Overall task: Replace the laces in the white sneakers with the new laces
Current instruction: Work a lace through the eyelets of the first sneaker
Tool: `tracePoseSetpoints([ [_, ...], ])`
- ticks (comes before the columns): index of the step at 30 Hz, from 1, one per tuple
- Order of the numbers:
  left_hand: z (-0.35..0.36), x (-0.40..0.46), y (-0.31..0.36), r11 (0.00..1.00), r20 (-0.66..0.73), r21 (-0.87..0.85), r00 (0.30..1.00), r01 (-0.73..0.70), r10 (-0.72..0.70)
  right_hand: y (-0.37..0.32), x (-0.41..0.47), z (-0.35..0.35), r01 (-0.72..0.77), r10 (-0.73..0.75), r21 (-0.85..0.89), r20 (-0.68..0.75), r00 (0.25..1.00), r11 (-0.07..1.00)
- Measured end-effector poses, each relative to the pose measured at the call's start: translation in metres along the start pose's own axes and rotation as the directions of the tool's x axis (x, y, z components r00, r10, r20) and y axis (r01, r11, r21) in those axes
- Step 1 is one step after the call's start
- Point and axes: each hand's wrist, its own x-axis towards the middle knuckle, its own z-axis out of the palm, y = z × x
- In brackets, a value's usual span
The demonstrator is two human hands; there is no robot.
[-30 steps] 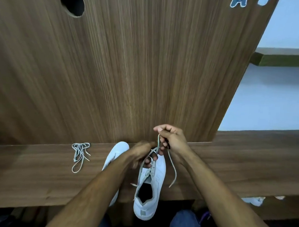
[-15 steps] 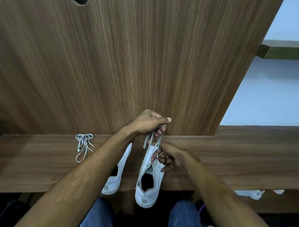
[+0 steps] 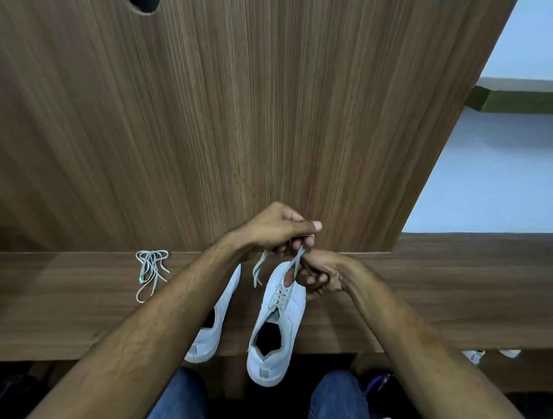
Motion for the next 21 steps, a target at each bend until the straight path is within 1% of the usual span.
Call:
tracePoseSetpoints([
  [2, 0.0, -0.002, -0.001, 1.0, 0.018, -0.001, 1.0, -0.01, 0.01, -0.002, -0.002, -0.001, 0.036, -0.033, 0.127, -0.028, 0.999, 0.991],
  [5, -0.001, -0.004, -0.003, 0.999, 0.018, 0.011, 0.999, -0.036, 0.036, -0.009, -0.002, -0.007, 0.128, -0.093, 0.338, -0.116, 0.989, 0.932],
  [7, -0.004, -0.004, -0.003, 0.999, 0.002, -0.002, 0.999, -0.048, 0.048, -0.011, -0.001, -0.013, 0.149, -0.082, 0.427, -0.172, 0.982, 0.892],
  [10, -0.01, -0.005, -0.004, 0.997, -0.023, -0.072, 0.999, -0.038, 0.037, -0.01, -0.001, -0.02, 0.122, -0.032, 0.527, -0.176, 0.984, 0.841],
  [12, -0.014, -0.006, -0.009, 0.99, -0.027, -0.139, 1.0, -0.017, 0.013, -0.007, -0.001, -0.02, 0.131, -0.017, 0.61, -0.189, 0.982, 0.782],
  [15, -0.016, -0.008, -0.017, 0.984, -0.064, -0.178, 0.998, -0.002, -0.01, -0.004, 0.0, -0.019, 0.208, -0.025, 0.746, -0.249, 0.968, 0.633],
  [17, -0.017, -0.008, -0.019, 0.98, -0.107, -0.196, 0.994, -0.011, -0.011, -0.007, 0.001, -0.022, 0.289, -0.024, 0.775, -0.335, 0.942, 0.562],
  [18, -0.019, -0.008, -0.017, 0.98, -0.128, -0.196, 0.992, -0.027, 0.001, -0.009, 0.001, -0.025, 0.327, -0.03, 0.768, -0.374, 0.927, 0.551],
  [20, -0.023, -0.007, -0.012, 0.988, -0.151, -0.14, 0.987, -0.073, 0.052, -0.016, -0.004, -0.031, 0.397, -0.076, 0.719, -0.436, 0.897, 0.57],
  [21, -0.025, -0.006, -0.008, 0.991, -0.149, -0.095, 0.985, -0.1, 0.085, -0.02, -0.007, -0.034, 0.437, -0.12, 0.664, -0.467, 0.876, 0.607],
])
